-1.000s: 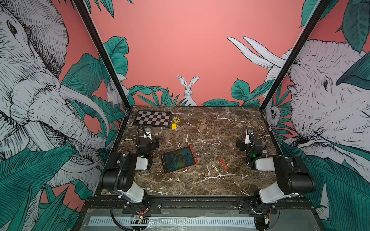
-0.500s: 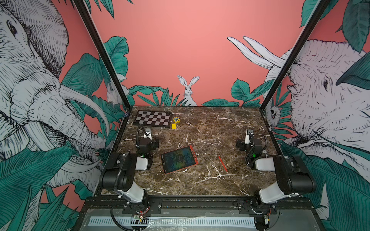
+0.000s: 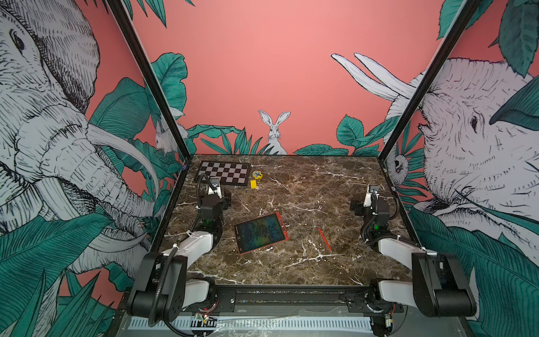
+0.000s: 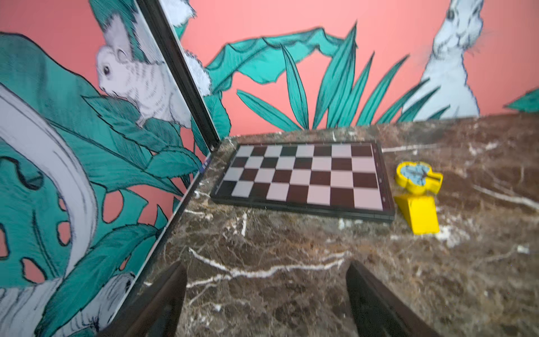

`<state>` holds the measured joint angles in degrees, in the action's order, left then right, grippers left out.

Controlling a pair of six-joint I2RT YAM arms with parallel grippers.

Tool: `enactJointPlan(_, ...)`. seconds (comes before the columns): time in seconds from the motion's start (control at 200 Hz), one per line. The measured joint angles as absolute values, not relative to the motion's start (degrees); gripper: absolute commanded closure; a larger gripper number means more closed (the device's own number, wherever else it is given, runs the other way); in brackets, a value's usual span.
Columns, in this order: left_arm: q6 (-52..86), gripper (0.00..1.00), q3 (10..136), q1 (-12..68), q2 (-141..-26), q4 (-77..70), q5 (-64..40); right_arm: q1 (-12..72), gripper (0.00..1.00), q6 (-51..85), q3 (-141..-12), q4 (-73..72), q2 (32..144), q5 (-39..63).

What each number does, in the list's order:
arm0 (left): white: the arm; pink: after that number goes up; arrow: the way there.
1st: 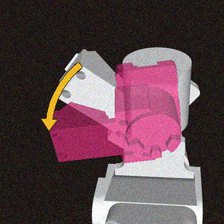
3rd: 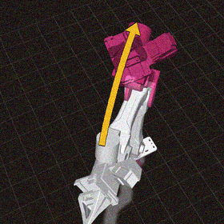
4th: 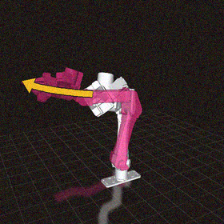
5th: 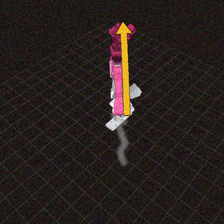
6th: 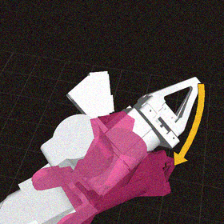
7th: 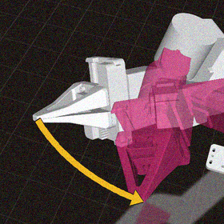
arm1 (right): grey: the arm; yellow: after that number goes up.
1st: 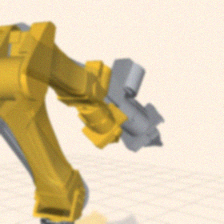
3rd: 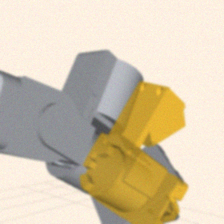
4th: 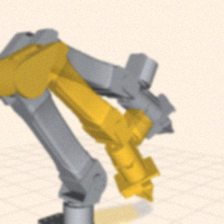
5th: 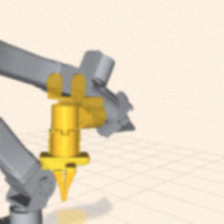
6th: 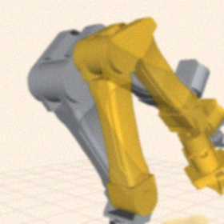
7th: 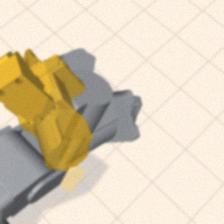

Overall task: Place the stylus back onto the writing tablet
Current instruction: Pick up the stylus from the center of the board.

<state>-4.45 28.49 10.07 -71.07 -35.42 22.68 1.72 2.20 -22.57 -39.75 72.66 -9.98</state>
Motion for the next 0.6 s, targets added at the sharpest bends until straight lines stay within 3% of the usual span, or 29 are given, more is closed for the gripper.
enactJointPlan(0.355, 7.90, 0.01, 51.77, 10.33, -71.88, -2.20, 24.38, 1.80, 0.14, 14.06, -38.83, -12.67, 67.79, -4.14)
enactJointPlan(0.6, 12.99, 0.01, 61.71, 13.93, -78.43, 17.12, 18.83, 6.20, 0.17, 16.23, -51.13, 10.70, 75.35, 6.42)
